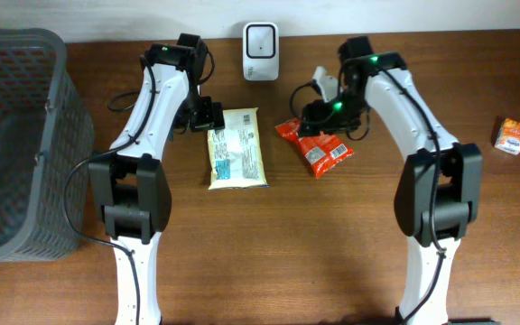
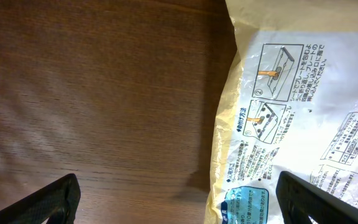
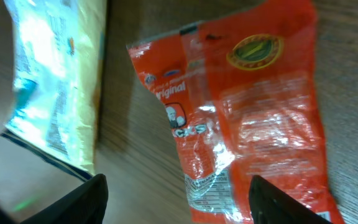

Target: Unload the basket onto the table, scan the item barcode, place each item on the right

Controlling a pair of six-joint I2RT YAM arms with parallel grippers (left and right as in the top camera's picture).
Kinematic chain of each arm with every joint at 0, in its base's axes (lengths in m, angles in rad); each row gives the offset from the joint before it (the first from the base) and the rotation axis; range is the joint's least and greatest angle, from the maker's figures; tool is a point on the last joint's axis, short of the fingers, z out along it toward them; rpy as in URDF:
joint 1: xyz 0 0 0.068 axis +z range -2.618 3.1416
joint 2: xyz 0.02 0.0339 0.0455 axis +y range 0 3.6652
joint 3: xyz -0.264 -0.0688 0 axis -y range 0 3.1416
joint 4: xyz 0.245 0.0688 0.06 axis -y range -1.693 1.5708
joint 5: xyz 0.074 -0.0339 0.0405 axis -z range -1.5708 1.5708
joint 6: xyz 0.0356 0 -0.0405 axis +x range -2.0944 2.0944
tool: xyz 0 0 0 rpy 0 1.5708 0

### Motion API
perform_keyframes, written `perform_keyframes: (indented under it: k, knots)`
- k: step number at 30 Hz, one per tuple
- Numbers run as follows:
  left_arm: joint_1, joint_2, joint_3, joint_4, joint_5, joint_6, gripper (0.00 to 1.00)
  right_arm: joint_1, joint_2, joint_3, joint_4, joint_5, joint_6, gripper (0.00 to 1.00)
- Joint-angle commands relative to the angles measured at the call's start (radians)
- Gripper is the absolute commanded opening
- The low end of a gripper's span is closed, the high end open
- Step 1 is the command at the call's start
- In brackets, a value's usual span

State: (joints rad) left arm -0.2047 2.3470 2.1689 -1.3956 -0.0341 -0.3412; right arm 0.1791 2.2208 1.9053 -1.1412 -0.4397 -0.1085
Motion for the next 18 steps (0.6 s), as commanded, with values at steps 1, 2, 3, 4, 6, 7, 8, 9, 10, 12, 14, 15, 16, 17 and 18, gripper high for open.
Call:
perform_keyframes:
  k: [1,2,3,4,6,7,8,9,10,12,14,15,16,17,18]
  knots:
    - [0.0,-0.002,-0.01,-0.001,0.004,-0.013,0.99,0.104,-0.003,-0.011,0.004,0.305,-0.045,0.72]
    - [0.0,-0.002,-0.01,-0.001,0.004,-0.014,0.99,0.133,-0.002,-0.016,0.01,0.372,-0.044,0.72]
    - [0.0,-0.002,-0.01,-0.001,0.004,-0.014,0.99,0.168,-0.002,-0.035,0.028,0.451,-0.034,0.72]
    - [0.0,-0.002,-0.01,-0.001,0.004,-0.013,0.99,0.198,-0.002,-0.064,0.053,0.544,-0.01,0.72]
    - [0.0,-0.002,-0.01,-0.001,0.004,-0.014,0.99,0.234,-0.002,-0.14,0.128,0.741,0.084,0.78]
    - [0.0,-0.002,-0.01,-0.001,0.004,-0.014,0.99,0.243,-0.002,-0.181,0.181,0.763,0.099,0.78]
    - [0.0,-0.002,-0.01,-0.001,0.004,-0.014,0.99,0.247,-0.002,-0.223,0.226,0.766,0.099,0.78]
    - [0.0,-0.002,-0.01,-0.001,0.004,-0.014,0.99,0.246,-0.002,-0.246,0.251,0.766,0.099,0.78]
    - [0.0,-0.002,-0.01,-0.001,0.004,-0.014,0.99,0.244,-0.002,-0.273,0.282,0.767,0.108,0.7]
    - [0.0,-0.002,-0.01,-0.001,0.004,-0.013,0.99,0.238,-0.002,-0.28,0.29,0.766,0.141,0.41]
    - [0.0,-0.002,-0.01,-0.001,0.004,-0.014,0.99,0.238,-0.003,-0.261,0.275,0.756,0.194,0.11]
    - [0.0,-0.002,-0.01,-0.001,0.004,-0.014,0.99,0.238,-0.003,-0.243,0.256,0.734,0.196,0.1]
    - [0.0,-0.002,-0.01,-0.001,0.004,-0.014,0.99,0.238,-0.004,-0.226,0.236,0.711,0.196,0.1]
    - [0.0,-0.002,-0.01,-0.001,0.004,-0.013,0.99,0.238,-0.004,-0.187,0.192,0.67,0.196,0.1]
    - [0.0,-0.002,-0.01,-0.001,0.004,-0.013,0.99,0.238,-0.004,-0.129,0.132,0.614,0.196,0.1]
